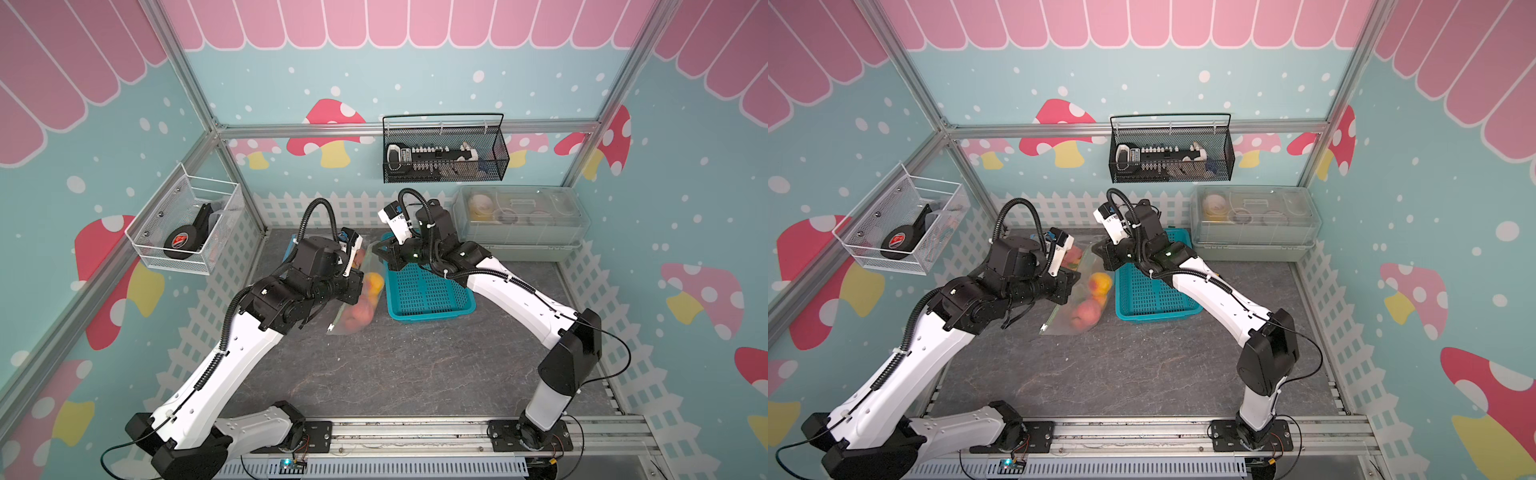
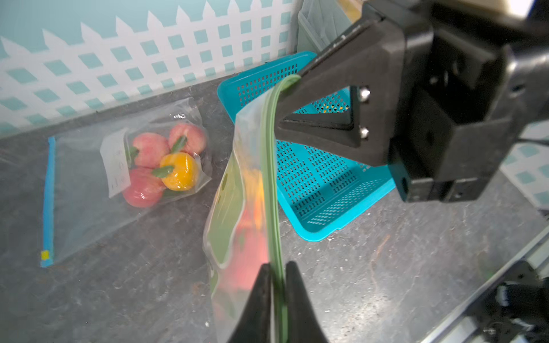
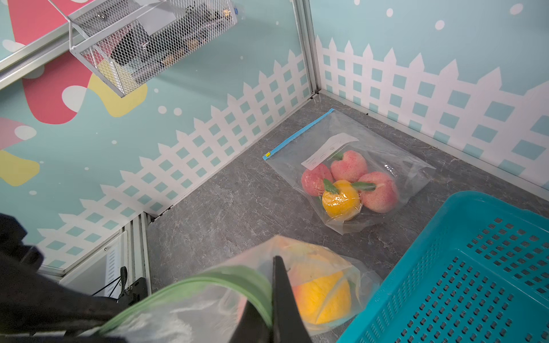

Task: Place the peach in a zip-top bag and seal the zipper
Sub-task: Place the zipper food storage bag at the center of the board.

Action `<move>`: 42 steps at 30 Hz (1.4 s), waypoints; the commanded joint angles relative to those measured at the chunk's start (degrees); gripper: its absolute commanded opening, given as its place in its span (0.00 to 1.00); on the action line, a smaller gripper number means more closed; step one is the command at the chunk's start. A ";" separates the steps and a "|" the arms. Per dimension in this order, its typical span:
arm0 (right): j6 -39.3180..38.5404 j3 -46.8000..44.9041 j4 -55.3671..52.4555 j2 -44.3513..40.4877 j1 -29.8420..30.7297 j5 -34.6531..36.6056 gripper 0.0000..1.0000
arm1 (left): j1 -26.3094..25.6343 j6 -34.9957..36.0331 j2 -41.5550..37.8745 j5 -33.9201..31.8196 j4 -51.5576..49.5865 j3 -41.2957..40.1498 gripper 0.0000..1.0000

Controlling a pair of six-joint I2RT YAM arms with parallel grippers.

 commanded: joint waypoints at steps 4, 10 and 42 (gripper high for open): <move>-1.28 0.38 0.25 0.23 0.48 -0.75 0.07 | 0.07 -0.95 -1.30 -0.05 0.73 0.40 0.00; -4.52 -1.95 0.44 -3.75 0.50 1.94 0.50 | 0.17 -3.52 -3.79 -1.23 0.75 1.84 0.00; -11.03 -21.21 2.65 -23.92 -0.02 23.61 0.70 | 5.68 -32.22 -16.18 21.20 13.25 -16.35 0.00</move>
